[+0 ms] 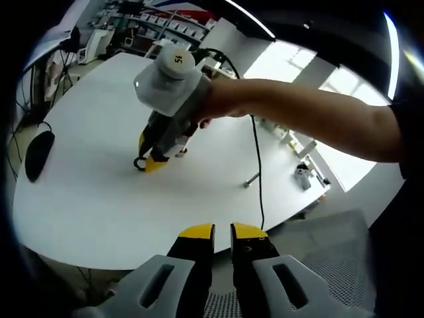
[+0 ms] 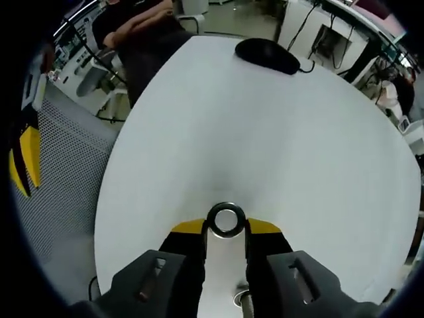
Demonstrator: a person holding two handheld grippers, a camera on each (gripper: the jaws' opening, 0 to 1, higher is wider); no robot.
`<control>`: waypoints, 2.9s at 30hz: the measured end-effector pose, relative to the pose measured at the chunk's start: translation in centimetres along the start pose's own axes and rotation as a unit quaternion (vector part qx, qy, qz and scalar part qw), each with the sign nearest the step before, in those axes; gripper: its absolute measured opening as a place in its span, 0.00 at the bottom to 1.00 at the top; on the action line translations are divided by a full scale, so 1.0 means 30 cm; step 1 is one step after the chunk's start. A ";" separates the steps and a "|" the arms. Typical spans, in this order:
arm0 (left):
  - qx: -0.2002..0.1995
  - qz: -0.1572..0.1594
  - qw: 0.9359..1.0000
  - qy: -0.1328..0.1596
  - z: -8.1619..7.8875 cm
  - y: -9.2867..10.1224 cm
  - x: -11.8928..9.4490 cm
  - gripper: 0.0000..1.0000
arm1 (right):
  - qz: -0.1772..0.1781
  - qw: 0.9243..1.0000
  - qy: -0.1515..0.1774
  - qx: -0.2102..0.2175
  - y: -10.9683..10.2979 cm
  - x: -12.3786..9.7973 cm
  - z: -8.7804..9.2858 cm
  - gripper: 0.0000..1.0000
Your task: Place the washer onto the threaded stud by aligning its center hole with the stud, sliding it down to the base, and recovering from edge contact or off-axis alignment until the washer reaches the visible bottom stop.
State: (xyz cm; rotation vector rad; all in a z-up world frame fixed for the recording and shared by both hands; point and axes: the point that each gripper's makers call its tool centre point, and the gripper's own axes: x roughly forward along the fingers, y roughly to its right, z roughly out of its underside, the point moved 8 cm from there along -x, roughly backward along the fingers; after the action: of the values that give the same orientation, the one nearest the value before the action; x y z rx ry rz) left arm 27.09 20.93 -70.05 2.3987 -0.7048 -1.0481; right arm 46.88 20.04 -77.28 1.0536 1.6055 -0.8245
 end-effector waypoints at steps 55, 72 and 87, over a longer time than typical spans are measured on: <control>-0.001 -0.001 1.000 -0.005 0.004 0.002 0.000 0.07 | 0.033 0.995 -0.088 0.015 0.064 -0.238 0.252 0.23; -0.003 -0.002 1.000 -0.007 0.005 -0.001 0.001 0.07 | 0.015 0.995 -0.095 0.032 0.072 -0.121 0.281 0.23; -0.006 -0.003 1.000 -0.006 0.004 -0.001 0.001 0.07 | -0.008 0.994 -0.090 0.056 0.042 -0.065 0.343 0.03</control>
State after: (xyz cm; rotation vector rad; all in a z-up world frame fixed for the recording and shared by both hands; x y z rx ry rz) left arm 27.03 20.91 -70.17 2.3885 -0.6942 -1.0674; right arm 52.08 10.91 -78.12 1.0146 1.4309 -1.0018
